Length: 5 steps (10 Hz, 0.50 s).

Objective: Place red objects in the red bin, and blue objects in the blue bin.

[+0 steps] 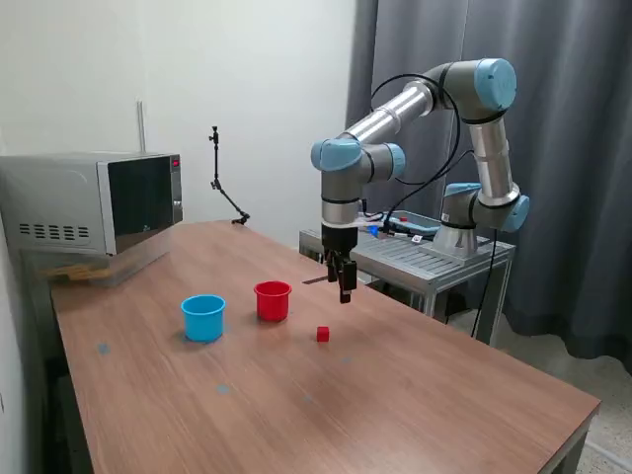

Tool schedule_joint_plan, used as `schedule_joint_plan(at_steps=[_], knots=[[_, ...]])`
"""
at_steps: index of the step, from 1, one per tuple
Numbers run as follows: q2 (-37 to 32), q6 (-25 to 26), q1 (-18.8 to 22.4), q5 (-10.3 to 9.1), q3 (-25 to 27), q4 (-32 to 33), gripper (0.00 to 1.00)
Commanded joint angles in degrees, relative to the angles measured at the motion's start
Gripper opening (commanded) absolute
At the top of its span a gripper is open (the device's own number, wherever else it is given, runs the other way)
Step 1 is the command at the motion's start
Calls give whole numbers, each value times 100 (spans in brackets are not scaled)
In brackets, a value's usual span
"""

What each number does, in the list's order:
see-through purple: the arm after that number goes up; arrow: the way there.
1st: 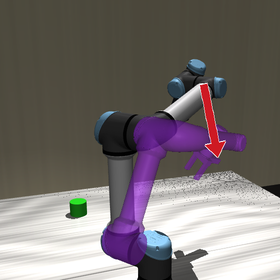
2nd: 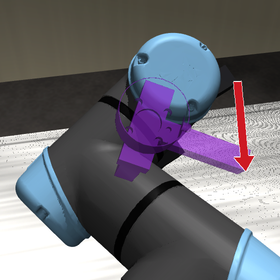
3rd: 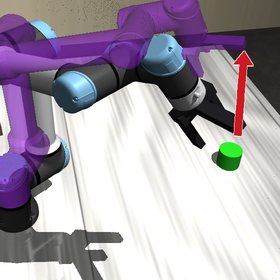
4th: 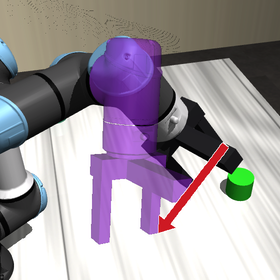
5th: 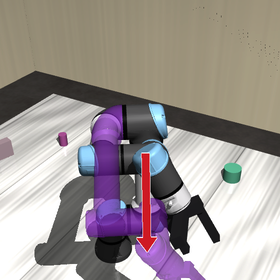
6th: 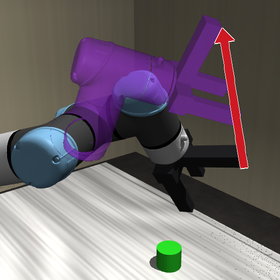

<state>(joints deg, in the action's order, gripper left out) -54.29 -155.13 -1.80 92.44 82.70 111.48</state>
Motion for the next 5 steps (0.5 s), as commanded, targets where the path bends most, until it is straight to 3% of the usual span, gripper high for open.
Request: schedule_joint_plan(at_steps=[1, 5], knots=[[59, 27, 75, -77, 184, 14, 100], [208, 27, 31, -77, 492, 505, 100]])
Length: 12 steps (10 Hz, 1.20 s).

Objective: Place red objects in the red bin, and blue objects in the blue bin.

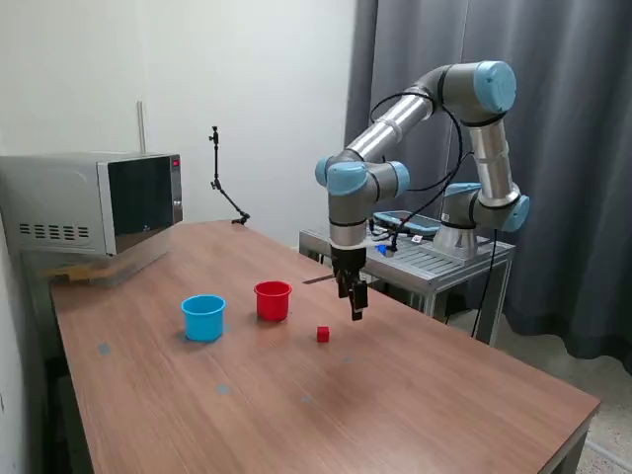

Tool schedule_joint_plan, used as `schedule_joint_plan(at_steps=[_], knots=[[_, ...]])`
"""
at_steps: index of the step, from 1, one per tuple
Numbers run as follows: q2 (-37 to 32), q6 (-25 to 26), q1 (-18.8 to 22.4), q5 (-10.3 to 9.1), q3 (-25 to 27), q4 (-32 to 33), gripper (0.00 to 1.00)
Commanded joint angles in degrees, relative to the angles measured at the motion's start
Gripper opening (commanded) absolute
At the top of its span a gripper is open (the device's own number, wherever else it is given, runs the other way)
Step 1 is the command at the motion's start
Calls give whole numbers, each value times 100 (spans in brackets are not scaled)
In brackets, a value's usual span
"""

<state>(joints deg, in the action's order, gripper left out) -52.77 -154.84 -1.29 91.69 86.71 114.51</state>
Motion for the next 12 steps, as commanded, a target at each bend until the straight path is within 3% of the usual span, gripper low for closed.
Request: schedule_joint_plan(at_steps=[1, 12], knots=[[74, -11, -21, -2, 101, 351, 100], [434, -152, -302, 7, 101, 906, 100]])
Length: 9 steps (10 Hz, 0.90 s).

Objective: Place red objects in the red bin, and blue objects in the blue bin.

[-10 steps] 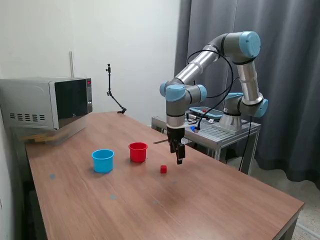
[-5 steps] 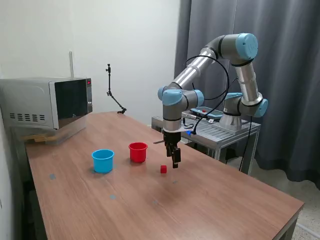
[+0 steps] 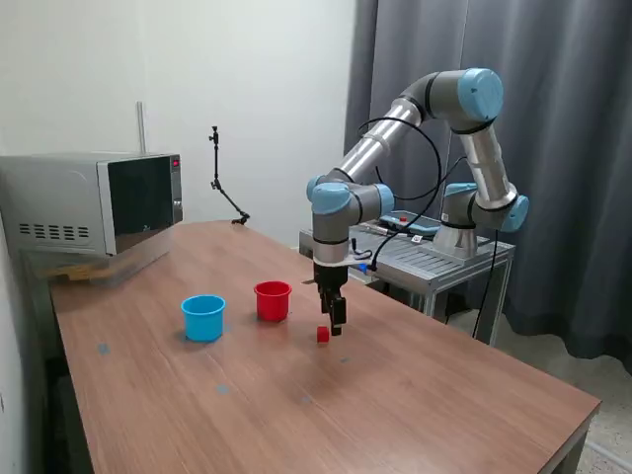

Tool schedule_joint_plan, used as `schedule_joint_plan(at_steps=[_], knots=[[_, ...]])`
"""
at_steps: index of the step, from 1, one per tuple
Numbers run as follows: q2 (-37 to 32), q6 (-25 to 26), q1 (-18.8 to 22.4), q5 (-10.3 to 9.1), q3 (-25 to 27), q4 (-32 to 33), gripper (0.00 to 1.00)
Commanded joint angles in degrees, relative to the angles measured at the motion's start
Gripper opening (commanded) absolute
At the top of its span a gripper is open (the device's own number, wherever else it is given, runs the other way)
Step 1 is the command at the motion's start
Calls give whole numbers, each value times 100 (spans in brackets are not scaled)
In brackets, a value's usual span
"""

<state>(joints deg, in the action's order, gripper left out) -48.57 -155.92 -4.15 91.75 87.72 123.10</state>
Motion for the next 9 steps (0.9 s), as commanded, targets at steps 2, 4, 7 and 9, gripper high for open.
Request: schedule_joint_plan(at_steps=[2, 4, 7, 9], knots=[[111, -174, -7, -8, -9, 170, 100], [138, -202, 2, -17, -18, 180, 100], [138, -237, 29, -183, -18, 171, 100], [138, -237, 37, -202, -9, 171, 100]])
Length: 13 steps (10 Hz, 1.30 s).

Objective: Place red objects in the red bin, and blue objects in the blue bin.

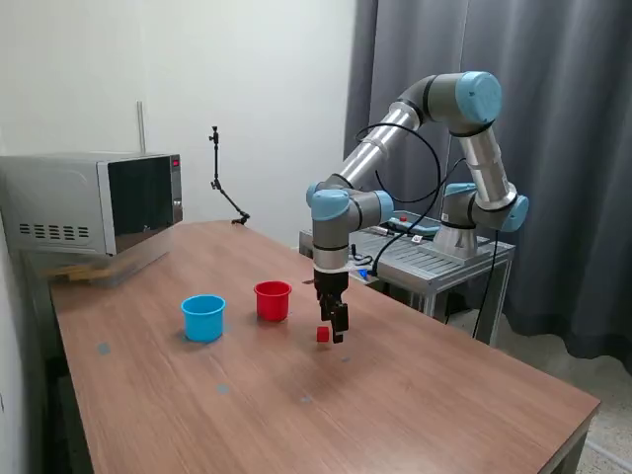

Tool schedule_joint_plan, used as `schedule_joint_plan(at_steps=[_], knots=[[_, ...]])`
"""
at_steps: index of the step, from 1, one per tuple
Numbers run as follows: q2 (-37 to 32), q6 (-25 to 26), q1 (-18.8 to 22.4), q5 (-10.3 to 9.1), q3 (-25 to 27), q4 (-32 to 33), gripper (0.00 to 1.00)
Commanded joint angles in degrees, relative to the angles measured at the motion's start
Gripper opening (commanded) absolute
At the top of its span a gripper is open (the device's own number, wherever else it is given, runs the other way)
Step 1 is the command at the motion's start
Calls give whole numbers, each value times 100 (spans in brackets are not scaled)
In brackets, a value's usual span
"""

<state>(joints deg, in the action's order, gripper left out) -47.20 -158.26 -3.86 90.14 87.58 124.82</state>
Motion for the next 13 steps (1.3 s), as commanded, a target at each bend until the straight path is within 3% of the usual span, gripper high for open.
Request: schedule_joint_plan(at_steps=[1, 13], knots=[[0, -3, 8, -83, 13, -1, 100], [9, -3, -19, -93, 75, 130, 100]])
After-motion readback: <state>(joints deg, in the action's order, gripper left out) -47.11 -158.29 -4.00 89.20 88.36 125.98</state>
